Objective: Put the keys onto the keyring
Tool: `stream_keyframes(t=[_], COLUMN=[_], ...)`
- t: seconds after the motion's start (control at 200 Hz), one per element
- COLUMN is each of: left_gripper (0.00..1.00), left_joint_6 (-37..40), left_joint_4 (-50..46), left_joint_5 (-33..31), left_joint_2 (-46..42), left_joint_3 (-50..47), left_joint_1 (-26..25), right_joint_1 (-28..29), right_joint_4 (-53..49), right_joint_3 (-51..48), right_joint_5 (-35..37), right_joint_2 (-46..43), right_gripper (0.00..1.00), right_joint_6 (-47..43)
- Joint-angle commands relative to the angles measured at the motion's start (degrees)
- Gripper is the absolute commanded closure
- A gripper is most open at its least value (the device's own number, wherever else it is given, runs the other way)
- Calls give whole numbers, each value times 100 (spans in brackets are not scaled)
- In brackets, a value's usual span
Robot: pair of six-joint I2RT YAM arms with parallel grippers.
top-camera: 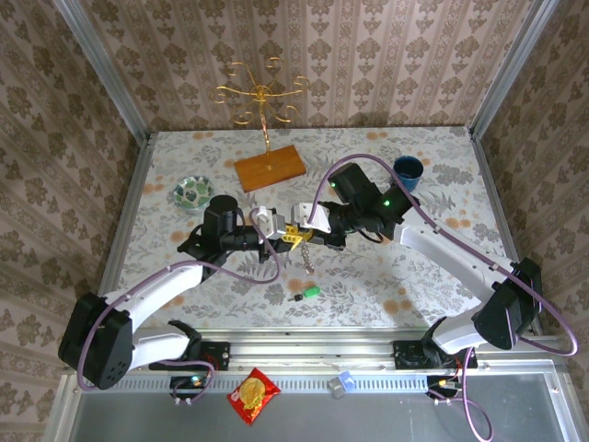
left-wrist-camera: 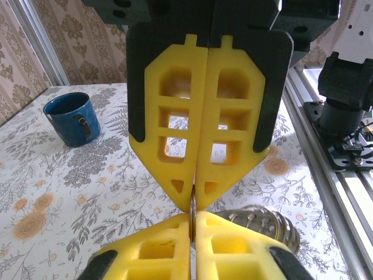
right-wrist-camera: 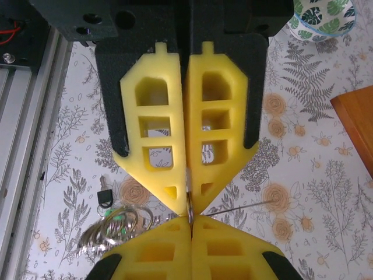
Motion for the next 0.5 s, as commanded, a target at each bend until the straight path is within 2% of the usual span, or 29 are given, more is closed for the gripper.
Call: stream_keyframes(t=[0.0, 0.06, 0.13, 0.24, 0.295, 0.495], left_gripper=[95, 100, 100, 100, 100, 100], left_joint_6=[141, 158, 122, -132, -271, -676], left_joint_4=[-53, -52, 78, 715, 1066, 1991], left_joint_5=[116, 116, 119, 43, 11, -33], left_joint_2=[52, 50, 33, 17, 39, 160], left_joint_3=[179, 163, 107, -144, -271, -565], left_joint_1=[-37, -45, -50, -46, -46, -46], right_joint_1=[8, -60, -192, -514, -718, -1095], right_joint_4=[362, 480, 724, 1397, 1796, 3403], right_joint_3=[83, 24, -114, -592, -932, -2147], right_joint_5=[-573, -738, -966, -1360, -1597, -1878], right_joint_2=[-54, -105, -212, -522, -643, -967], right_gripper=[100, 100, 100, 76, 70, 67], right_joint_6=[225, 341, 551, 1025, 1292, 2036])
